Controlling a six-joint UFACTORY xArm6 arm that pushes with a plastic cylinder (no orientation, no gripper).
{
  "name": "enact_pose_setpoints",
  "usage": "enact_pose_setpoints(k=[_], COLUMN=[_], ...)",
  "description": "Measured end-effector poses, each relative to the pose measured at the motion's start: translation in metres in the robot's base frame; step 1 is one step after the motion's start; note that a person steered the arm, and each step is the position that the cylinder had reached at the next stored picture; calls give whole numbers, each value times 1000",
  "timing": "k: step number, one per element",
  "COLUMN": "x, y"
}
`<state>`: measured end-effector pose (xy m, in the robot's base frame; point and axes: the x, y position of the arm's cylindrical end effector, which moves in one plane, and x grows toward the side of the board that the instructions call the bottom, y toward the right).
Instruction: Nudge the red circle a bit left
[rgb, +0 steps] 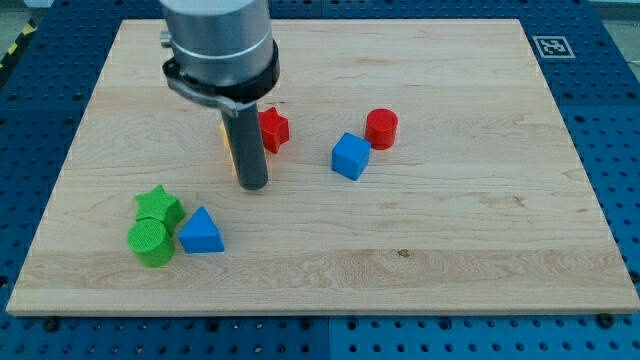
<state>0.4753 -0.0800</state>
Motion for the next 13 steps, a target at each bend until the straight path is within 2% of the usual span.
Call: enact_pose_setpoints(k=[2,4,10,12,13], x=[2,37,53,76,56], y=[-11,57,74,167,192])
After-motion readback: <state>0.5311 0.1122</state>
